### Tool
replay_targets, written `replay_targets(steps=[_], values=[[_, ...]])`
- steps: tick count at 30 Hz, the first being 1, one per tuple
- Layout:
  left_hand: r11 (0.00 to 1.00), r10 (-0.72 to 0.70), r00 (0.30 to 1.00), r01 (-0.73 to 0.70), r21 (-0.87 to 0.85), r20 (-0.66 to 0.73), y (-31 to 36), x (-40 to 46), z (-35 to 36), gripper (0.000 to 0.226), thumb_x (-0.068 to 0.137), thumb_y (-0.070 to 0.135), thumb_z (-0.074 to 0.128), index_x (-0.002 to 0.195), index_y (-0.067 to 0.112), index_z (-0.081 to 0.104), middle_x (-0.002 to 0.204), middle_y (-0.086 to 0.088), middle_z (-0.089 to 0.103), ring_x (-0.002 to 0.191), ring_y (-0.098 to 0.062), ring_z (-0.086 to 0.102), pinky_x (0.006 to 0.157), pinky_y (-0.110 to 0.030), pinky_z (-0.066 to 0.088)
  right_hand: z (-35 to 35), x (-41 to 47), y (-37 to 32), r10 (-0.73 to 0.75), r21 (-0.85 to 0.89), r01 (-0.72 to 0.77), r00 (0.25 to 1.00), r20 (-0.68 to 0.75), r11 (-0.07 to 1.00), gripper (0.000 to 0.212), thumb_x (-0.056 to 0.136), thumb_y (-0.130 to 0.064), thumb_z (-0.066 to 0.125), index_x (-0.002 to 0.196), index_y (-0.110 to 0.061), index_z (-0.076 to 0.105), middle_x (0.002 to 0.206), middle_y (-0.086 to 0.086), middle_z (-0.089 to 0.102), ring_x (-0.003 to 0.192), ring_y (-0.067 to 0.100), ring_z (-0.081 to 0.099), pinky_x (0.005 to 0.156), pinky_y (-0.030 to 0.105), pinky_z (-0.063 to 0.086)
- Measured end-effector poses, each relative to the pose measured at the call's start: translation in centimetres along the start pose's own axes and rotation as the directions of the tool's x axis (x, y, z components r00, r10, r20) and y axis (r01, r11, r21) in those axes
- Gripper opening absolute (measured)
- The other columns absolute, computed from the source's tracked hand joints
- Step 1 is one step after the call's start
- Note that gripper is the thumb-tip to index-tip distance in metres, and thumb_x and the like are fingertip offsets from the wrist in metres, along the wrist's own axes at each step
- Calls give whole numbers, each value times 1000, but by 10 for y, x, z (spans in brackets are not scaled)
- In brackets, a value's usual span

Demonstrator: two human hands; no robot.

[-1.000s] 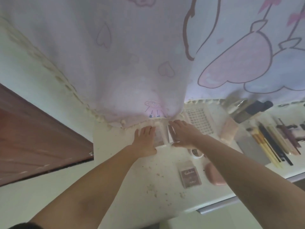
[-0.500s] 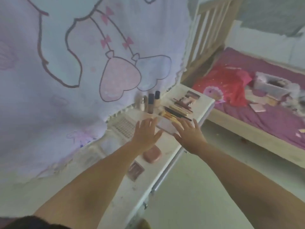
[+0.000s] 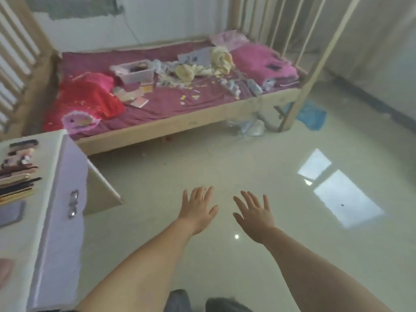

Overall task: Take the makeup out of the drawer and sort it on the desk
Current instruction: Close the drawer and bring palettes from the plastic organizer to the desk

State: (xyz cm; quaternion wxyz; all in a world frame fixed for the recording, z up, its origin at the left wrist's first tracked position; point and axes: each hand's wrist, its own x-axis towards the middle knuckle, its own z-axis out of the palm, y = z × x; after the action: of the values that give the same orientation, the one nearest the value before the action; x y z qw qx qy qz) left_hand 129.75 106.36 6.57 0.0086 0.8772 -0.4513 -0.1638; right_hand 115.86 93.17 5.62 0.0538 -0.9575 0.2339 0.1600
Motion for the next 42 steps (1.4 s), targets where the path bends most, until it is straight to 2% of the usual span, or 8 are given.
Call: replay_targets(steps=[5,11,14,18,26,32,36,42], values=[[950,264,948,-288,124,177,125,26,34,62,99,48,21,151,19,3,157,-6,13,144,-23,9,116,-51,0,55,-86,98,314,153,-322,947,73,934,97,63,-56,-25,151,-28,3,160,-1,0,147,17,-3,116,52,-2],[803,484,799,-567,182,356,248,62,60,62,99,48,23,151,19,5,156,-6,13,144,-22,9,116,-51,0,98,-151,175,581,297,-618,786,213,728,58,98,-50,11,151,-26,5,160,0,0,147,19,-2,117,48,3],[730,553,723,-660,179,413,305,90,69,62,99,47,25,151,19,6,156,-6,13,145,-21,7,116,-51,-2,107,-161,219,662,316,-700,712,235,641,62,95,-53,3,151,-26,8,160,0,2,147,18,1,116,46,9],[630,643,636,-756,177,427,381,150,71,62,99,47,23,151,18,4,156,-6,12,145,-21,6,116,-51,-3,105,-151,297,754,342,-774,618,223,533,53,100,-46,18,149,-25,14,159,1,7,146,18,6,114,45,13],[517,729,538,-838,174,423,533,297,39,60,99,47,24,150,19,9,154,-7,17,144,-23,10,116,-51,-1,59,-109,470,874,395,-860,430,226,321,51,101,-45,20,147,-24,21,158,3,15,145,19,14,112,43,19],[417,765,449,-892,176,461,652,370,38,60,99,47,25,149,19,10,154,-8,19,143,-24,13,116,-52,1,51,-102,591,898,416,-884,345,273,213,51,101,-45,21,146,-23,23,157,4,17,143,20,17,110,42,23],[365,779,403,-914,175,480,748,419,50,60,99,48,24,149,20,9,155,-7,17,144,-24,11,116,-52,0,56,-106,692,902,413,-891,324,285,189,51,101,-44,21,146,-22,22,156,5,18,143,22,19,109,42,25],[418,772,439,-895,152,460,903,488,52,58,99,47,25,148,20,13,153,-7,20,142,-23,16,116,-50,4,45,-120,874,897,406,-886,351,271,224,49,101,-44,23,145,-22,26,153,5,24,140,23,25,106,40,29]])
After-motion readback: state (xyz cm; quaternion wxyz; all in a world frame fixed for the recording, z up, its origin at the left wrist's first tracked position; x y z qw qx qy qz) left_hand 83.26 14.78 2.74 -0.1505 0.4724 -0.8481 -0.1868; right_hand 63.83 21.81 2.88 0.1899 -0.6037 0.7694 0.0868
